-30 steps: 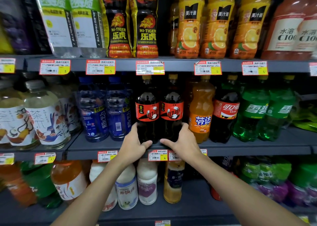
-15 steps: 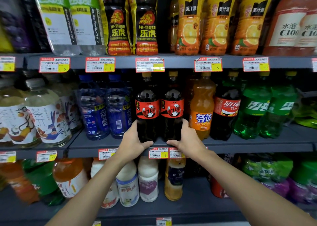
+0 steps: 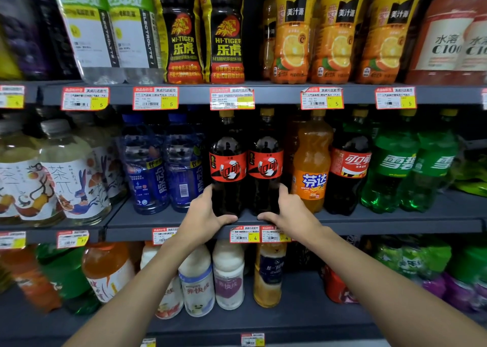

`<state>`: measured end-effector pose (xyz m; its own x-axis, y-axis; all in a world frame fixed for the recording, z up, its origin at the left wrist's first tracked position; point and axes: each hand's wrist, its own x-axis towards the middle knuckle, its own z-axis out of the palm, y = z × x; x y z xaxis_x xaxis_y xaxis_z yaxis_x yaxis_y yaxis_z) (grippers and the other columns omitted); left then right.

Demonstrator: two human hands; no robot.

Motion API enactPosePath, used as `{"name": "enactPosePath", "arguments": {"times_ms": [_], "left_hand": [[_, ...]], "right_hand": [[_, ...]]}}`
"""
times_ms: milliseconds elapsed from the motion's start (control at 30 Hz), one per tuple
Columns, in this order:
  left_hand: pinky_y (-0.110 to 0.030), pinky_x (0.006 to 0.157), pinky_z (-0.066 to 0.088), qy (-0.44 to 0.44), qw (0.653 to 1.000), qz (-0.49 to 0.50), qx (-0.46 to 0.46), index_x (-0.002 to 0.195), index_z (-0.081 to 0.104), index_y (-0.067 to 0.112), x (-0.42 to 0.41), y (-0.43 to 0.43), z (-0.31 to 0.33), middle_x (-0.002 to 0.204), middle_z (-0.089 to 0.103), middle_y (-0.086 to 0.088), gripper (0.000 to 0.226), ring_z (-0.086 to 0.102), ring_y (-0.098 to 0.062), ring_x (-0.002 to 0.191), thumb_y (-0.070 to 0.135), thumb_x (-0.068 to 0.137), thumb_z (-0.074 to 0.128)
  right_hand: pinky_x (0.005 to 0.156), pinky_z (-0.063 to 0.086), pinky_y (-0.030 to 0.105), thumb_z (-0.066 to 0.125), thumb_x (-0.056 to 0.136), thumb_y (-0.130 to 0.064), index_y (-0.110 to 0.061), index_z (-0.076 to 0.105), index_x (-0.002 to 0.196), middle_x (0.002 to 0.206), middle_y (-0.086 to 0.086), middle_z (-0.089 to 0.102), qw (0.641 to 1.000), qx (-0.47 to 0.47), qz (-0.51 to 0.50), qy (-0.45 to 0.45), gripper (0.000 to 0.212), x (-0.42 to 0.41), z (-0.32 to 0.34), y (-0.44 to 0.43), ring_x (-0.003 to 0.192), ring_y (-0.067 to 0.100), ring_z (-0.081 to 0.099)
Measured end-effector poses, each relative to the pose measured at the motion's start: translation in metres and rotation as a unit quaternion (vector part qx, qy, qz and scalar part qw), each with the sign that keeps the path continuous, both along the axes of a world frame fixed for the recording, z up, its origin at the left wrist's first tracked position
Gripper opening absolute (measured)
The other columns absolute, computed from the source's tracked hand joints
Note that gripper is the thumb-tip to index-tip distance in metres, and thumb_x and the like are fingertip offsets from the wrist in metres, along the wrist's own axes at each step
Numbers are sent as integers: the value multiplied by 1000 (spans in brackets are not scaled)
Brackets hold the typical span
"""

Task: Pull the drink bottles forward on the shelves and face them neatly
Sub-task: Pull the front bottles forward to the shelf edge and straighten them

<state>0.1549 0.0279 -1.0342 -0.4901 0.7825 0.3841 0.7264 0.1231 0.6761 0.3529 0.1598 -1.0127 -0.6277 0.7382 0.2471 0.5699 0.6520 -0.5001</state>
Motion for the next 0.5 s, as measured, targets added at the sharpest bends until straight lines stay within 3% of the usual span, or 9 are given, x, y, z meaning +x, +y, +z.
{"name": "enactPosePath", "arguments": {"times_ms": [233,500], "left_hand": [[-15,81,41,-10,1000,6,5,133,46,25,2,0,-1,104,55,22,80,55,-3,98,40,68,90],[-23,86,44,4,1000,18,6,136,45,23,2,1,-3,120,66,4,82,61,-14,107,43,69,89]], "right_hand": [[84,56,30,74,86,-49,-11,26,149,120,9,66,1000,23,-1,8,89,0,-4,-1,108,24,66],[88,56,32,74,87,-47,-11,24,151,124,11,65,999,31,10,13,89,4,-6,-1,112,26,64]]}}
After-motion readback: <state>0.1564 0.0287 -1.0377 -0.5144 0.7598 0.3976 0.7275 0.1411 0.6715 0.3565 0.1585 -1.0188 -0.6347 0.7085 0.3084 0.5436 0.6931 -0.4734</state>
